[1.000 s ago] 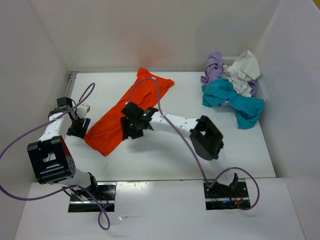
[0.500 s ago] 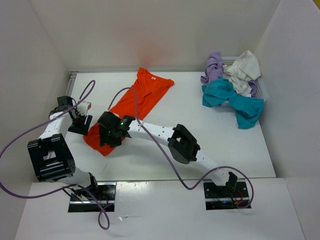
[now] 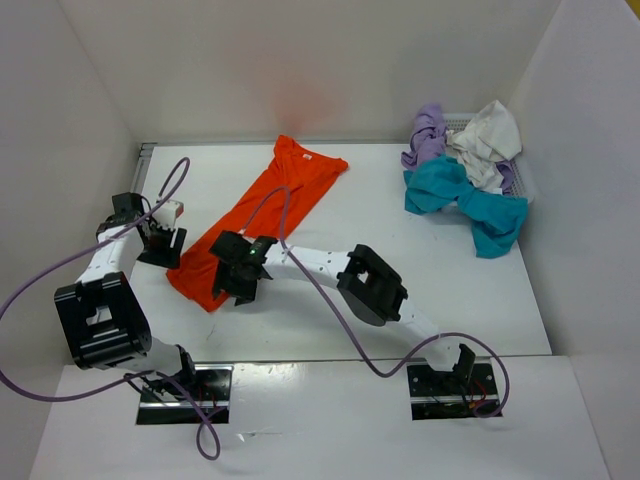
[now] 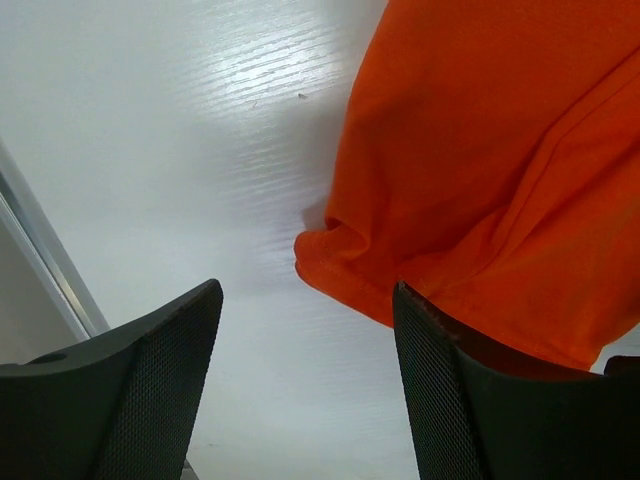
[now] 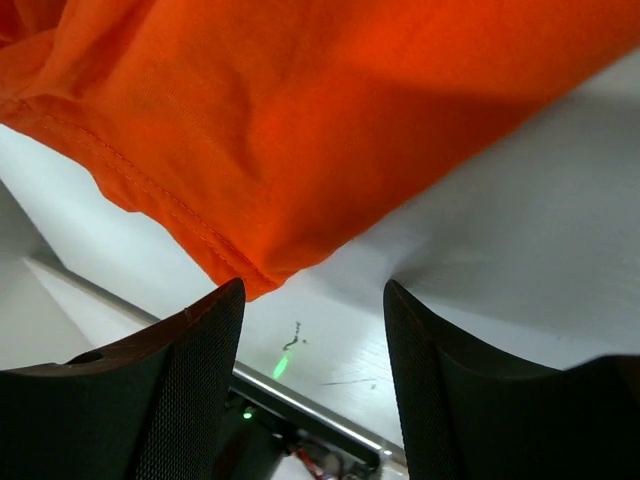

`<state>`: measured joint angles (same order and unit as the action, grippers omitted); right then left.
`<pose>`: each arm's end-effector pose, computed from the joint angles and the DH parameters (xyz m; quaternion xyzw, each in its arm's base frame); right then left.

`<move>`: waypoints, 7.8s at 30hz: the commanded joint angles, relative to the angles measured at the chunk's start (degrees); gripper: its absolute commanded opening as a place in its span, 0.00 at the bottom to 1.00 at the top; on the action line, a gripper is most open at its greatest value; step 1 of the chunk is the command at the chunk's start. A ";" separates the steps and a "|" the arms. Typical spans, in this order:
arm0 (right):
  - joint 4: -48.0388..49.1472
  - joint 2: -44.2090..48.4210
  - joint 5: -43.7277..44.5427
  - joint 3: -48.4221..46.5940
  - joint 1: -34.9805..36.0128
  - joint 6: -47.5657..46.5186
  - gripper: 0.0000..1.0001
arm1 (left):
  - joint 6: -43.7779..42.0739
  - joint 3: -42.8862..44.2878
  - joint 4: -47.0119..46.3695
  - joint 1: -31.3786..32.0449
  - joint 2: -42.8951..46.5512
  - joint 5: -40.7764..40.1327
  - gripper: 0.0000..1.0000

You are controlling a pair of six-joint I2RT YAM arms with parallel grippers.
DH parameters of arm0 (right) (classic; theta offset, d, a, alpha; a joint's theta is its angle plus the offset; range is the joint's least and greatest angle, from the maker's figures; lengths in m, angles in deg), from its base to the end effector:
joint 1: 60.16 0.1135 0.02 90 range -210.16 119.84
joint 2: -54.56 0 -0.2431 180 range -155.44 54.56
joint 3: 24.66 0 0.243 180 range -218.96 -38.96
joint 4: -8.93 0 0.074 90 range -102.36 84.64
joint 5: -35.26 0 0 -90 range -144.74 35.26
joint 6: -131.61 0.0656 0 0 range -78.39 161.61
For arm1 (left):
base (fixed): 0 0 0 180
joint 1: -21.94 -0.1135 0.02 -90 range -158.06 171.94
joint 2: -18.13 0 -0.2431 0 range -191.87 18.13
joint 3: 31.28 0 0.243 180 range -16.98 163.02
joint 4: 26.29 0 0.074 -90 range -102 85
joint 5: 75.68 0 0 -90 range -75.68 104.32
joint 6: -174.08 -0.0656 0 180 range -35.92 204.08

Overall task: Fold and stack the t-shirts
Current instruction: Rotate the tshirt 90 degrees, then grab the bottom of the folded rectangular tshirt with both arms

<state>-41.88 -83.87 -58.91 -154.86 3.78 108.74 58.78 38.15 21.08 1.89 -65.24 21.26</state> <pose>0.2216 0.4639 0.1205 0.0171 0.9630 0.2573 0.0785 0.2794 0.0935 0.1744 0.0593 0.9653 0.0412 0.2508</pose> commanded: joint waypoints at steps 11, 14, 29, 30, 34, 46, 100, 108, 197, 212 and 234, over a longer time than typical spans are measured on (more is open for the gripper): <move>4.51 -7.98 -8.58 -1.08 -0.84 15.65 0.57 | -1.42 1.73 -0.12 -0.34 -1.35 7.04 0.76; 4.52 -9.66 -9.81 -1.09 -1.45 18.03 0.48 | -1.42 1.73 -0.12 -0.34 -1.35 7.04 0.77; 16.11 4.90 -12.43 29.28 -7.07 11.36 0.00 | -5.54 3.05 1.46 -0.86 -1.35 7.56 0.77; 19.08 9.01 -14.54 37.50 -8.38 10.83 0.00 | -6.59 3.75 2.33 -0.86 -1.88 7.56 0.77; 21.22 18.88 -16.75 54.17 -12.17 6.62 0.00 | -6.60 4.37 3.66 0.62 -3.02 8.18 0.79; 7.70 38.22 -11.94 72.48 -24.66 -17.45 0.05 | -4.23 9.72 6.29 17.56 -4.78 5.37 0.79; 8.21 42.28 -3.39 63.43 -16.75 -18.79 0.09 | -56.26 -17.96 -2.77 69.71 5.15 6.07 0.10; 6.11 45.26 -2.87 65.89 -16.75 -19.32 0.05 | -51.78 -17.52 0.49 70.85 7.44 7.21 0.06; -12.27 -18.55 -2.50 -43.19 -30.12 -51.22 0.07 | 1.22 8.15 -3.90 27.08 -2.41 16.79 0.92; -13.85 -11.69 -3.04 -40.38 -26.33 -54.30 0.38 | -4.75 6.48 -2.58 31.38 -0.65 14.16 0.92; -4.47 39.36 1.36 34.78 -35.90 -44.11 0.70 | -31.47 -5.38 10.51 65.13 4.27 6.42 1.00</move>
<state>-54.49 -53.82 -53.07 -133.76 -31.63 60.55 31.89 34.06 29.69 64.62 -62.22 26.86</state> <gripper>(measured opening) 0.694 1.000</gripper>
